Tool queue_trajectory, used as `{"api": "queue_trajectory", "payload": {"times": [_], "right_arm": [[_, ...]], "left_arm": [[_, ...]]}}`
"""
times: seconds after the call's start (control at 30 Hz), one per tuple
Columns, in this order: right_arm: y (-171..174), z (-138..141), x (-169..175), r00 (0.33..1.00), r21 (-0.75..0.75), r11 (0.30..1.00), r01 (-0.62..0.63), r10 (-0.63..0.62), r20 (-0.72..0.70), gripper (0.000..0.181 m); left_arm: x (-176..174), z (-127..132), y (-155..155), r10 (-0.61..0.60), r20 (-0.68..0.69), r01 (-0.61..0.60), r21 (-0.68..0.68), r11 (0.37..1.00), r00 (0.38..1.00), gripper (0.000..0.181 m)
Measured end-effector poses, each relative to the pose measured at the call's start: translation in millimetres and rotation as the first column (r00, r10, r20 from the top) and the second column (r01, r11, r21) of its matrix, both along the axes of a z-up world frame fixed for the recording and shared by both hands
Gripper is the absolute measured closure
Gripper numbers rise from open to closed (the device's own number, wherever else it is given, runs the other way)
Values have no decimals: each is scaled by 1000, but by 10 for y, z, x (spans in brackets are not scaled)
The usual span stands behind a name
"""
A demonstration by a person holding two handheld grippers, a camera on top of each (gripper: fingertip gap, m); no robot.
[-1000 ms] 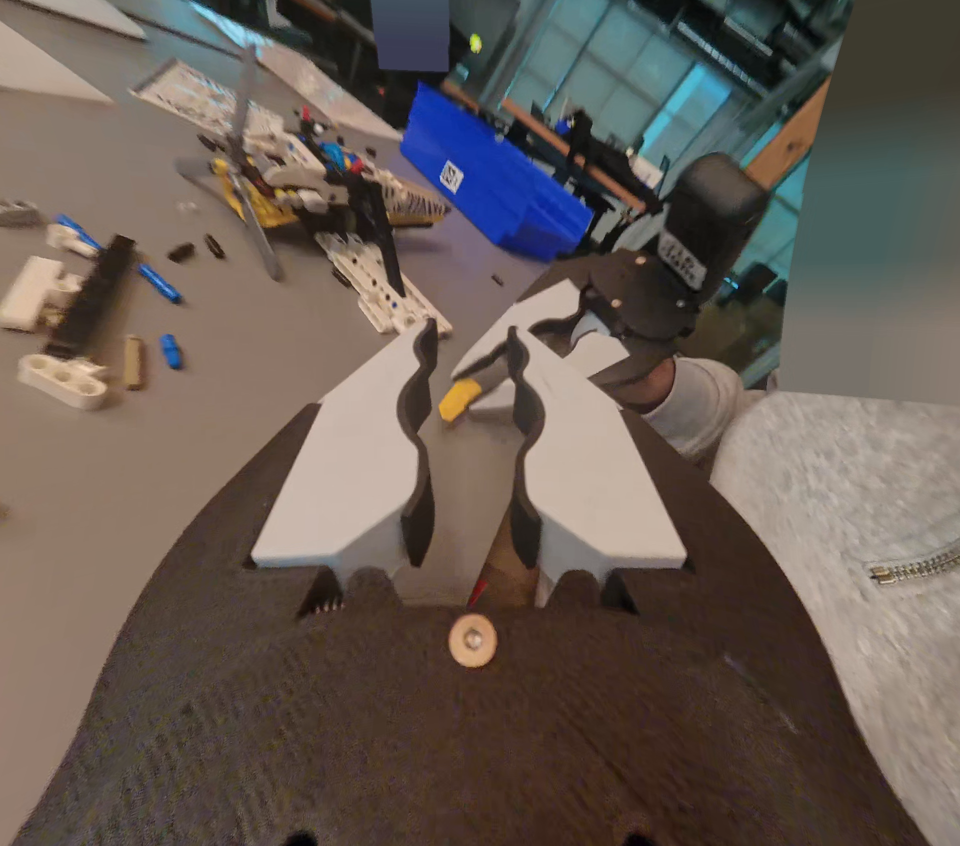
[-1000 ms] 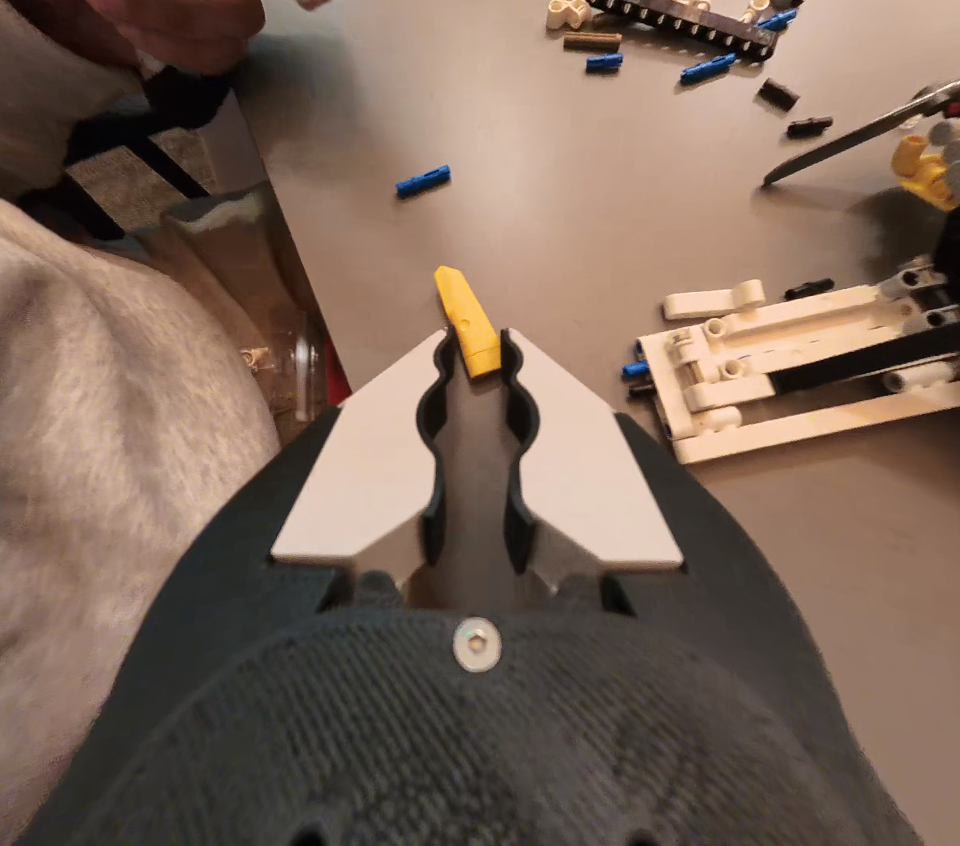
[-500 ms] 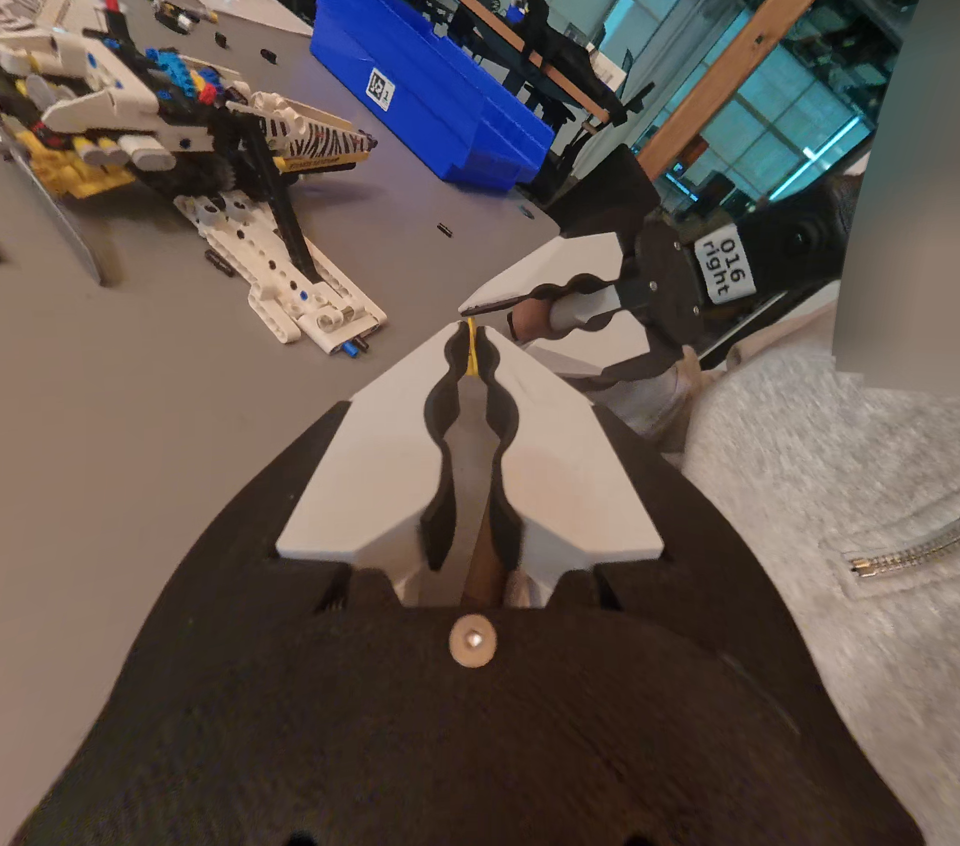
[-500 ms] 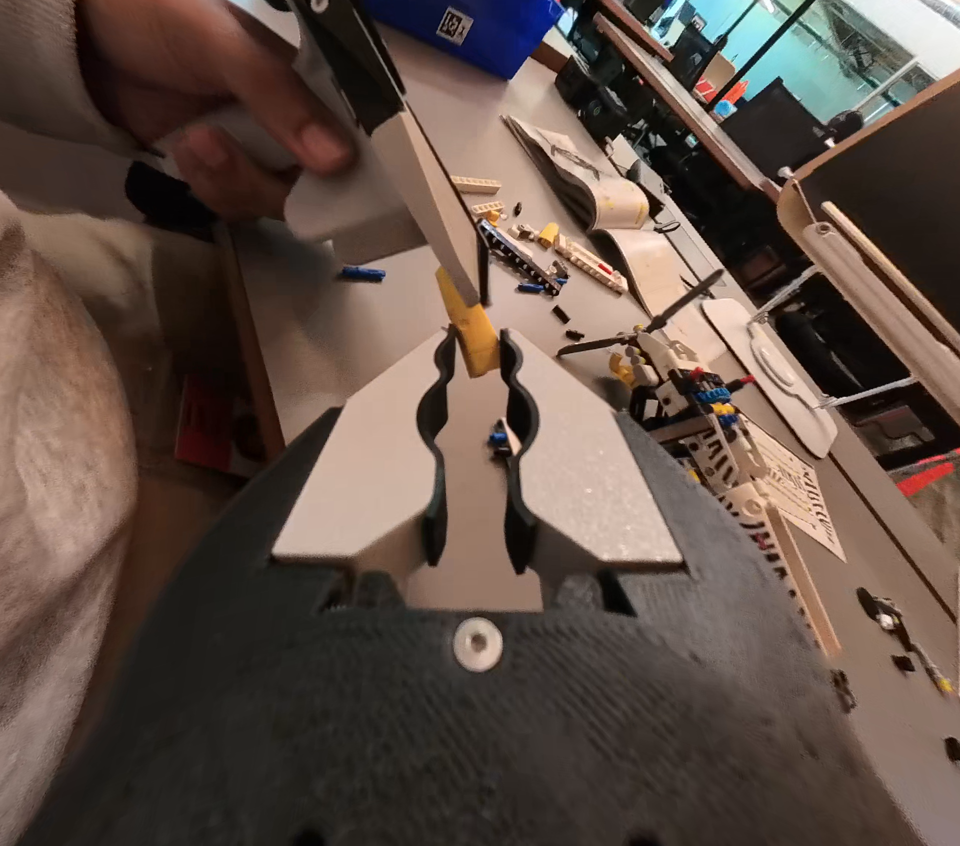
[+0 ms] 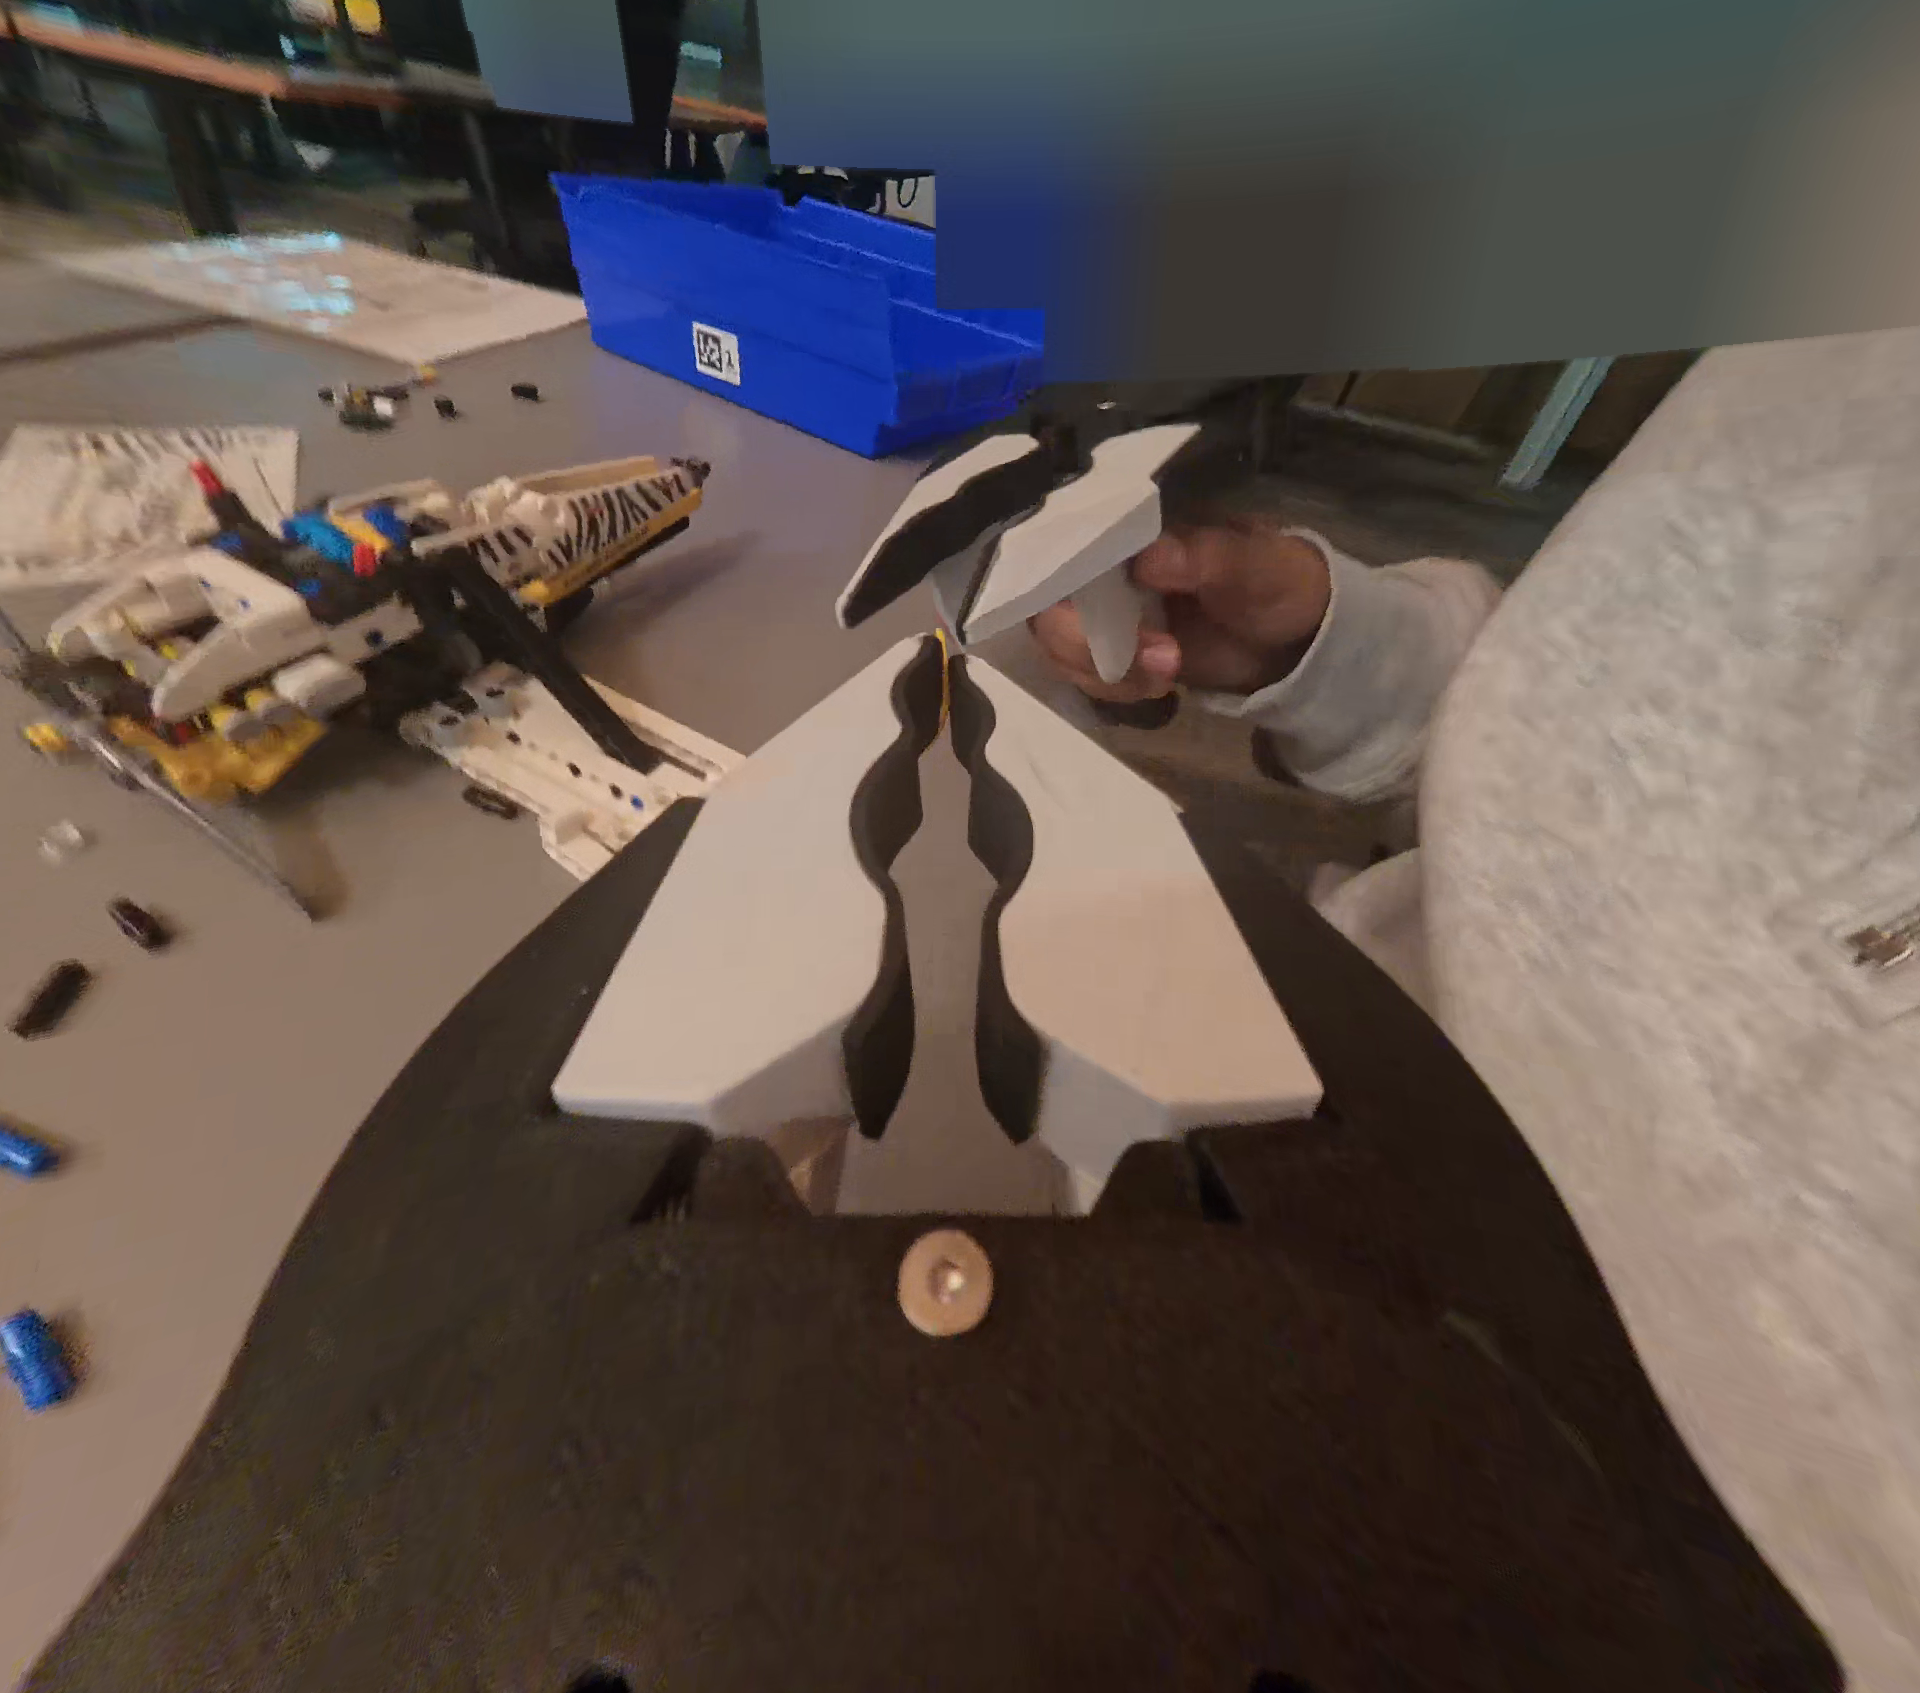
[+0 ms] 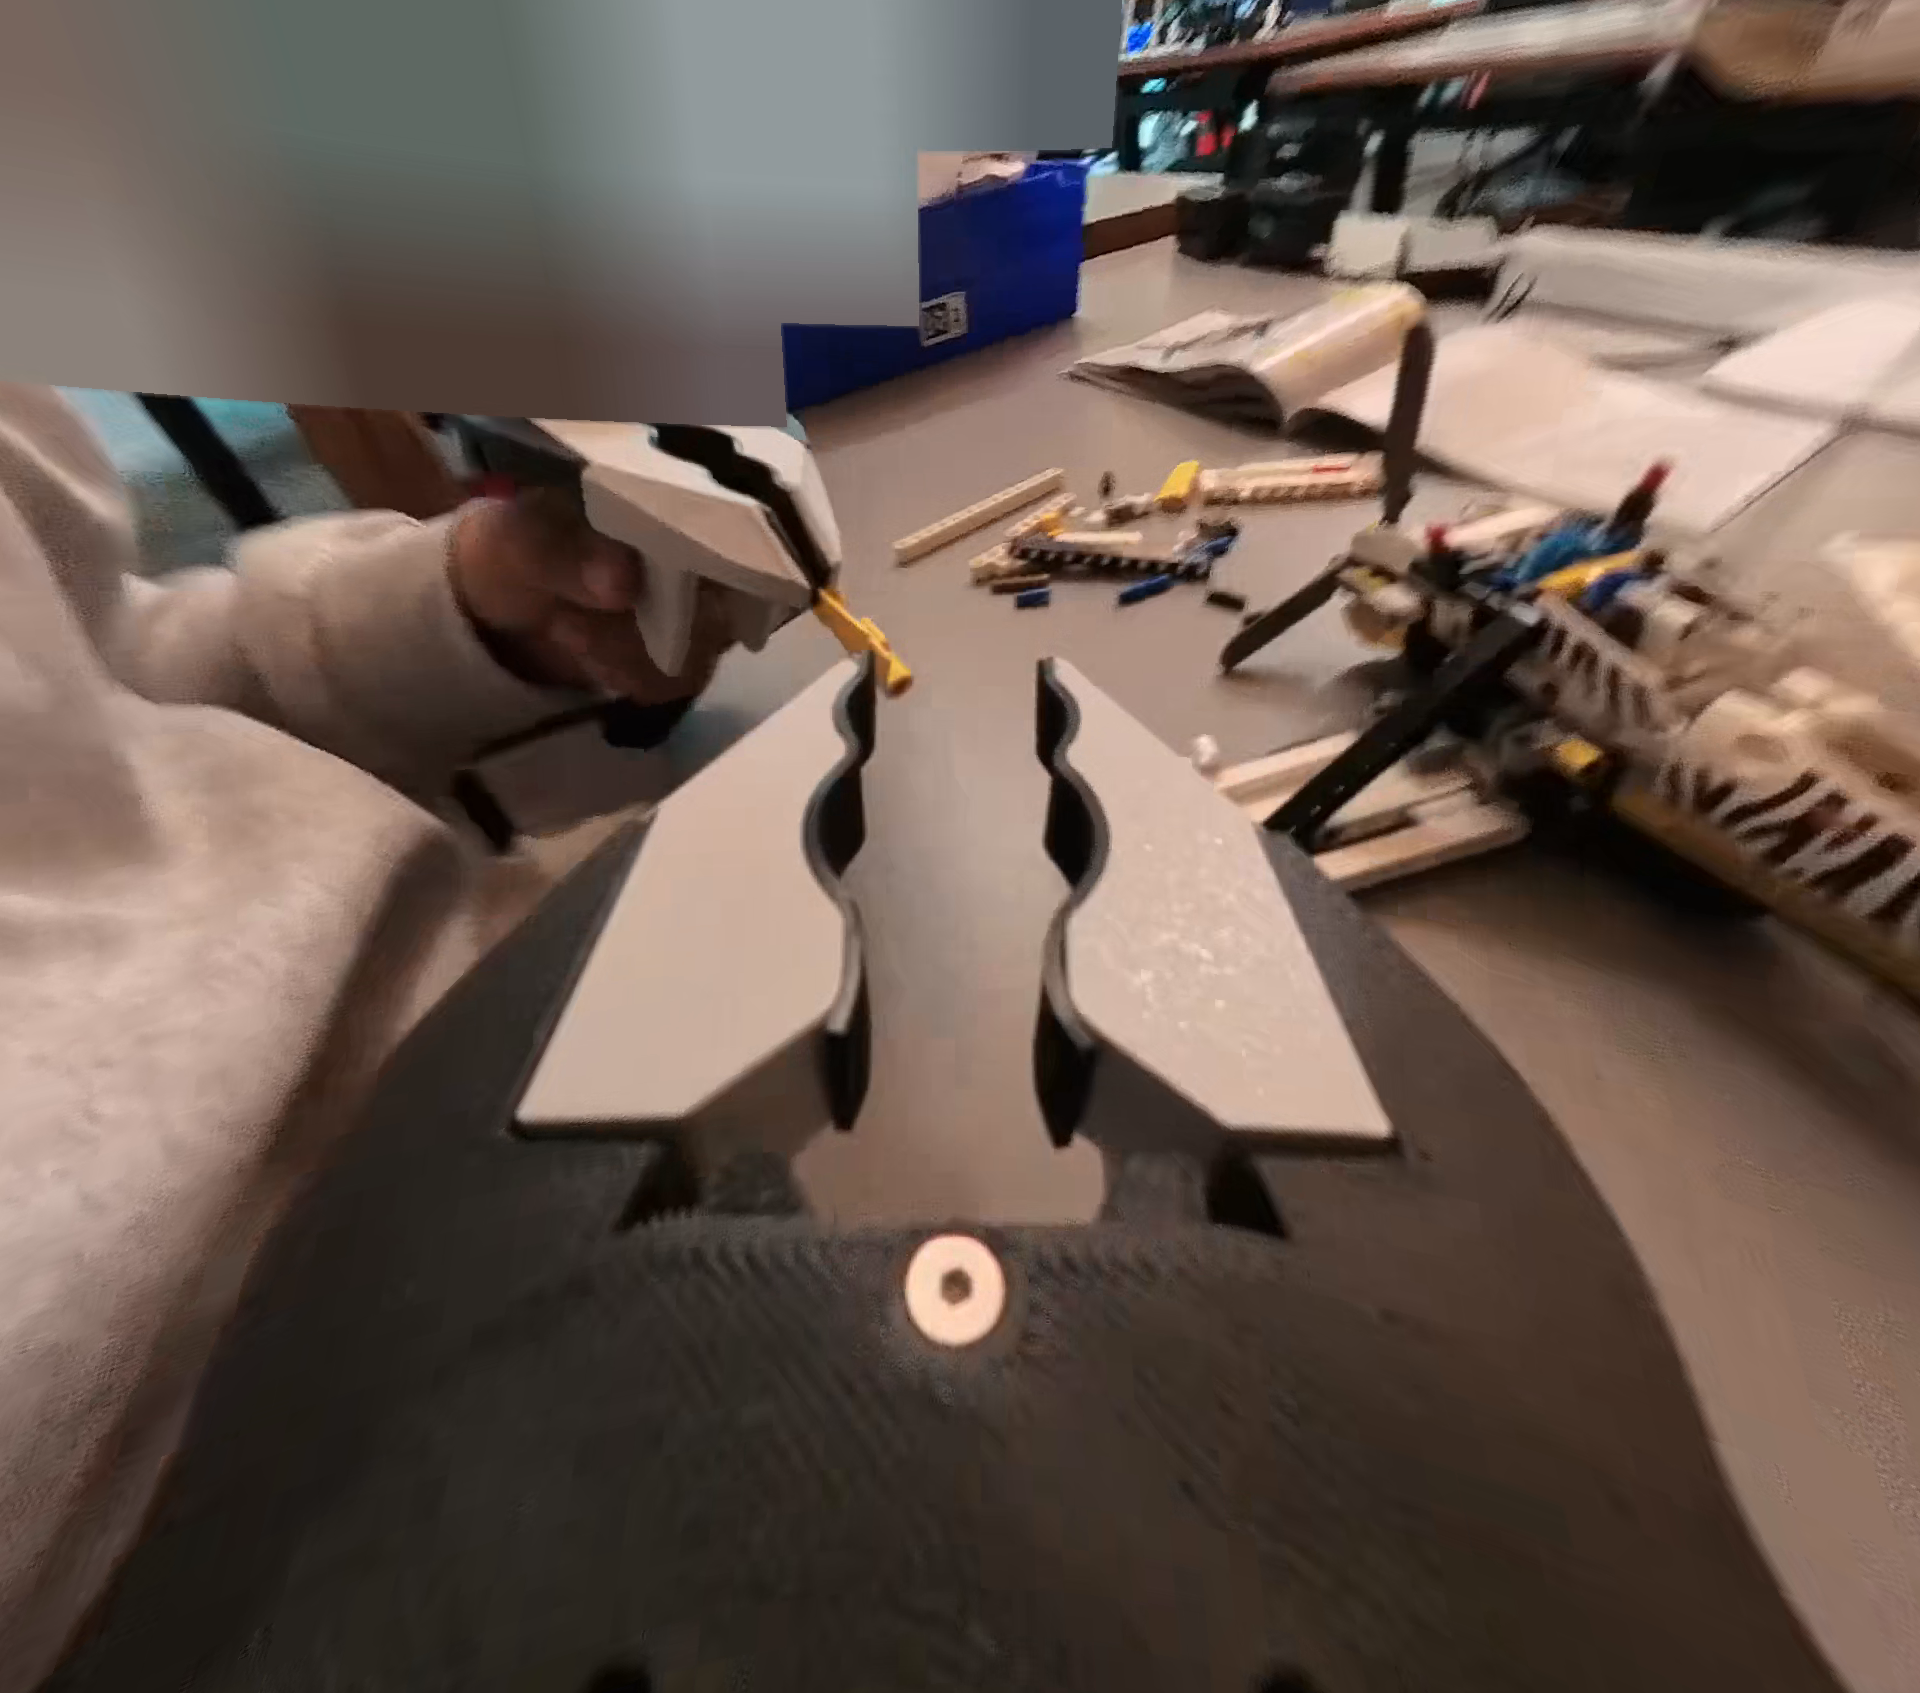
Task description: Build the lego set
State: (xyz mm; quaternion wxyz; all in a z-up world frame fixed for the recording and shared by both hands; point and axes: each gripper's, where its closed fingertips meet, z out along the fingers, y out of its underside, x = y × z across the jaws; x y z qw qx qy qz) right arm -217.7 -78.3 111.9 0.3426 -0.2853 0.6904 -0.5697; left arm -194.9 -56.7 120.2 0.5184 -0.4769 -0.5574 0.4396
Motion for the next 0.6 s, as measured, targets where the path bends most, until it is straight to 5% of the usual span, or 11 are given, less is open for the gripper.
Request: {"api": "queue_trajectory", "payload": {"times": [0.13, 0.3, 0.6], "right_arm": [[46, -79, 2, 993, 189, 980, -65, 45, 111, 148], [152, -306, 84, 993, 323, 939, -121, 114, 41, 148], [246, -563, 138, 981, 404, 903, -146, 185, -58, 162]], "left_arm": [[-69, -108, 17, 16, 79, 2, -215, 977, 997, 181], [-135, -364, 44, -19, 260, 108, -333, 937, 965, 181], [-188, -429, 80, -99, 288, 209, -379, 901, 952, 181]]}}
